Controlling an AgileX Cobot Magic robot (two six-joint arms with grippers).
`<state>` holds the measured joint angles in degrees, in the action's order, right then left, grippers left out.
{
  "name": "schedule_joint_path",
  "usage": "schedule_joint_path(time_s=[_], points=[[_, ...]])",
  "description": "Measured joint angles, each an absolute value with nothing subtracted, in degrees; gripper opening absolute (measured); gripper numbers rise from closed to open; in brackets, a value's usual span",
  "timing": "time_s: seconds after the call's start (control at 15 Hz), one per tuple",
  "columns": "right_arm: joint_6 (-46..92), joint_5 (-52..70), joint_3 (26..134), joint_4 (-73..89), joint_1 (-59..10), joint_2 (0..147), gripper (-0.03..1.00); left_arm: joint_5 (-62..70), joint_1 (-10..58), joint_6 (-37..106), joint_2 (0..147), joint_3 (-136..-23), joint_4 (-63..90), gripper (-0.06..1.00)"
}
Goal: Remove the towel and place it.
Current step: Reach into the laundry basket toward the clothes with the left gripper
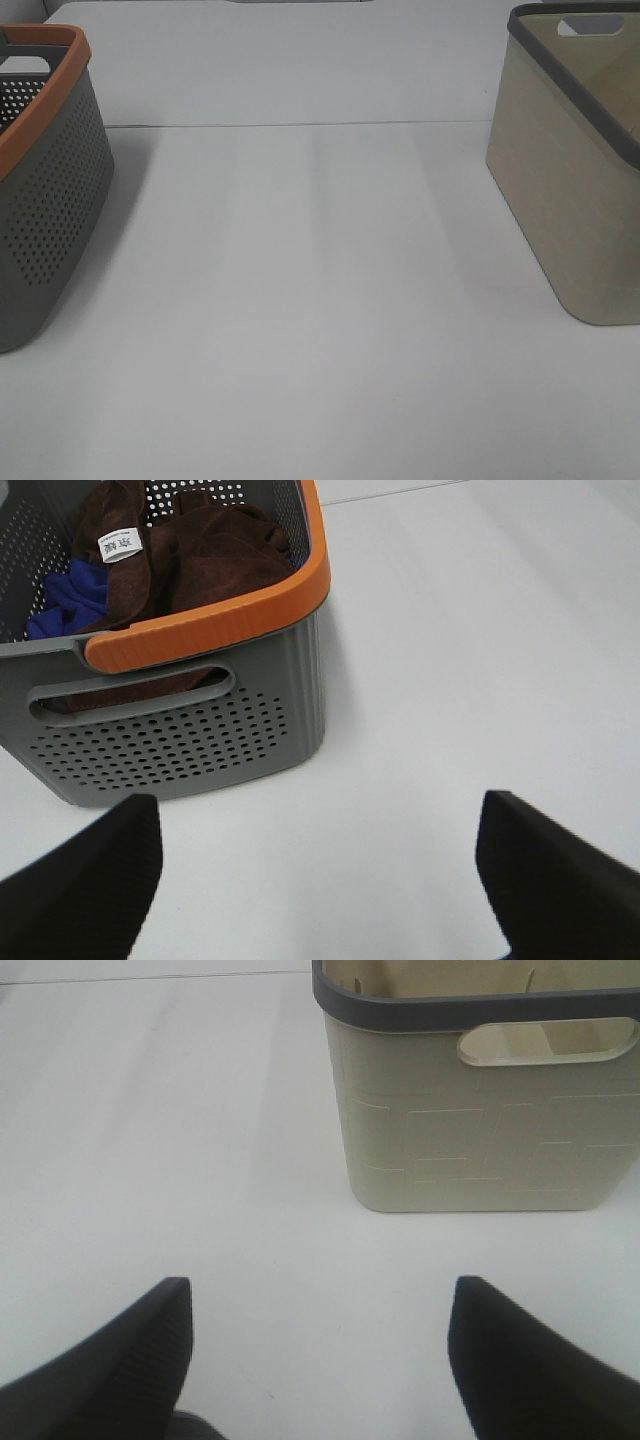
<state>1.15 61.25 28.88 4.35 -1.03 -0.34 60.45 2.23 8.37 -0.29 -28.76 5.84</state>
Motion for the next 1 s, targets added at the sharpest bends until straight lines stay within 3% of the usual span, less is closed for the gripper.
schedule_joint_path(time_s=[1.0], points=[[1.15, 61.25, 28.88, 4.35, -1.03, -0.34, 0.68, 60.45, 2.23, 8.37, -0.29, -28.76, 5.84, 0.81]])
